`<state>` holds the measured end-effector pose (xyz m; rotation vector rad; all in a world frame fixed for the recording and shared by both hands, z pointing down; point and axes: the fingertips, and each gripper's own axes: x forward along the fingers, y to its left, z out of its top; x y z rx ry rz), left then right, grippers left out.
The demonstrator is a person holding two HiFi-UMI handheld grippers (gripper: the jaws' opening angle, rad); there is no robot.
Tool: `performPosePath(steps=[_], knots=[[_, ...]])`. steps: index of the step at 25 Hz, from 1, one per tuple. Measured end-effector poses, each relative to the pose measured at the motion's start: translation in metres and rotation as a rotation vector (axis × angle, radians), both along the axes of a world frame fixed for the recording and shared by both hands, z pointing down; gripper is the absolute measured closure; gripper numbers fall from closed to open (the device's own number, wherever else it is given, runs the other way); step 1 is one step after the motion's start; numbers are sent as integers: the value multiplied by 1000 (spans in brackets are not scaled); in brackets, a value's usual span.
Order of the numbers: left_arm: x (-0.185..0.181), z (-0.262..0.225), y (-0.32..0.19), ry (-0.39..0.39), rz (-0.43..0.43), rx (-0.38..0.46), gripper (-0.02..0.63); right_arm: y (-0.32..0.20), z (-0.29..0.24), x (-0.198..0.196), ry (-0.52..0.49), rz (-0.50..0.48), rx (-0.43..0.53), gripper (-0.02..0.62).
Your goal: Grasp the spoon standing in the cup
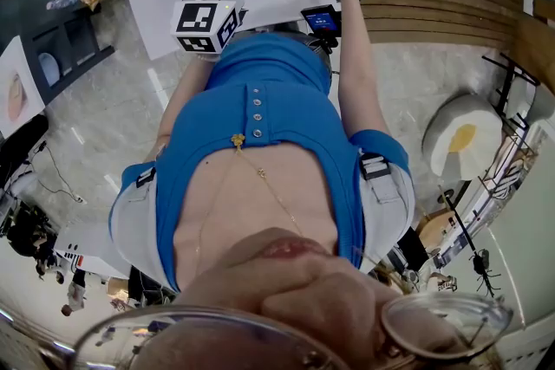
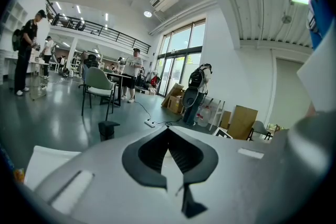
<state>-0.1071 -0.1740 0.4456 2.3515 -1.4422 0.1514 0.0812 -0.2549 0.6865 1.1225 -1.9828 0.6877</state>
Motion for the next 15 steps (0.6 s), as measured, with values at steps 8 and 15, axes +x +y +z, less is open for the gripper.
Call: performPosePath(steps=[8,15], knots=[[7,2,5,0,24,-8,606,6,-2,2,-5,-11,-3,474],[13,4,7,-4,43,-10,606,13,-5,-3,-7,-49,-1,469]])
